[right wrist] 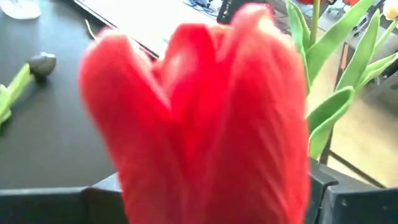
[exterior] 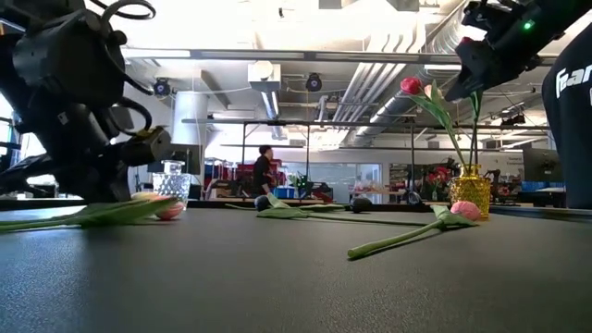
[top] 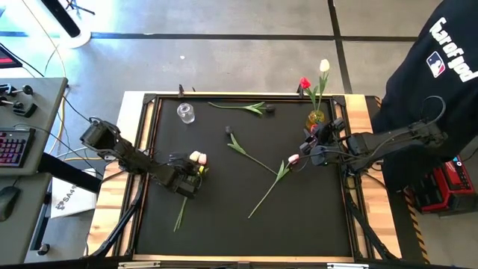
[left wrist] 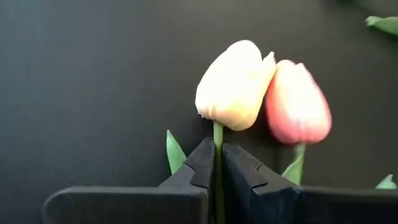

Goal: Sort flowers into vase by color
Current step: Put the orange flower into the yellow flower vase, then adjust the yellow flower vase

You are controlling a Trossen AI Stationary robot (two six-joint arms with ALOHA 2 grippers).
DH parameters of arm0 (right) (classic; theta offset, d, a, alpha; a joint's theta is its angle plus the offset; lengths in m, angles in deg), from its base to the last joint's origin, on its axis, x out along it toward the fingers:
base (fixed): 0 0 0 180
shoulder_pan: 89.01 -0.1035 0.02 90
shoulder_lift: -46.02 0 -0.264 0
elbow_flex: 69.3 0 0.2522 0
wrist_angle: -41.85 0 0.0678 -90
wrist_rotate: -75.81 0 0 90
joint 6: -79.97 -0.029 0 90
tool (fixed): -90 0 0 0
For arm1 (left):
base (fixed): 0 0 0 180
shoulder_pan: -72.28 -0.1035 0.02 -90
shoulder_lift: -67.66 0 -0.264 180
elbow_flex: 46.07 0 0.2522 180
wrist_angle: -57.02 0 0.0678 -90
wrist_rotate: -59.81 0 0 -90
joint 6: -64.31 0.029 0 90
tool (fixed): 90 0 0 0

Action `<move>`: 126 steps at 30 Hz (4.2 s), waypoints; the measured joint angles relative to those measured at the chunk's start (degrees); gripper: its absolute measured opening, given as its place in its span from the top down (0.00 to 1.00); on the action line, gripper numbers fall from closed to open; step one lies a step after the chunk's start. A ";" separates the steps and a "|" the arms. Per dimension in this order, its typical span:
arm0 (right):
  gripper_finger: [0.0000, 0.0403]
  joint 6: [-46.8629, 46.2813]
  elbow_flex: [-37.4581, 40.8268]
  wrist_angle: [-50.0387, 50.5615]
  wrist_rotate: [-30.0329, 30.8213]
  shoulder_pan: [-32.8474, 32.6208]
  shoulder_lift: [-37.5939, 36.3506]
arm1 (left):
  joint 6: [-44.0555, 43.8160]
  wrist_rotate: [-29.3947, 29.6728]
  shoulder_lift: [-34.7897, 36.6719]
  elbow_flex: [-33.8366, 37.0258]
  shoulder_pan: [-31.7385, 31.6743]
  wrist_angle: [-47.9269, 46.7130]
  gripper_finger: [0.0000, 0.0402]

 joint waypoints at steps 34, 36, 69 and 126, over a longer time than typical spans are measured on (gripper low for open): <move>0.44 23.89 -0.05 -51.93 -31.30 -1.35 18.88 | 101.36 -0.77 8.59 -7.03 -6.39 76.58 1.00; 0.44 23.06 -0.05 -52.47 -31.31 -2.39 18.72 | 101.36 -1.78 8.54 -7.03 -5.70 76.94 1.00; 0.44 16.73 -6.95 -25.17 -35.02 1.89 14.47 | 110.83 17.81 8.58 -7.03 9.40 80.76 1.00; 0.38 78.87 -12.95 -19.69 -56.27 47.02 36.26 | 66.11 -23.78 23.02 -29.04 -33.37 -8.41 0.59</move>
